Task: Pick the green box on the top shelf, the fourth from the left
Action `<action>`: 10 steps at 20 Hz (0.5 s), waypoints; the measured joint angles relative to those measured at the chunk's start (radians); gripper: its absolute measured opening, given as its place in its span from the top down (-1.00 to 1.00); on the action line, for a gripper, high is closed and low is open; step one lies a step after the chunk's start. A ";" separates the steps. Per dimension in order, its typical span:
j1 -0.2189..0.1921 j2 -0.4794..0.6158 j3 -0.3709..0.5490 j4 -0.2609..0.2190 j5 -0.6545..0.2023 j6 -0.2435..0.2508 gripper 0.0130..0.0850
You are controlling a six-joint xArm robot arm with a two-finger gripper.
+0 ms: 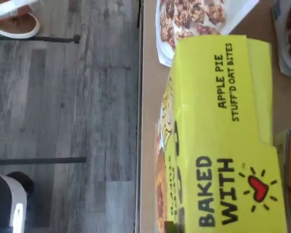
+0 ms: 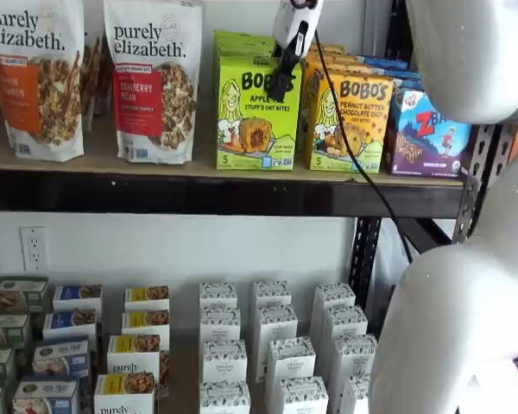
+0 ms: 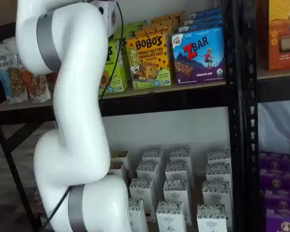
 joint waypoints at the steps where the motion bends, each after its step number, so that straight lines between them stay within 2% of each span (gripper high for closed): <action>1: 0.000 0.001 -0.008 0.002 0.015 0.003 0.44; 10: 0.002 -0.022 -0.016 0.005 0.076 0.014 0.44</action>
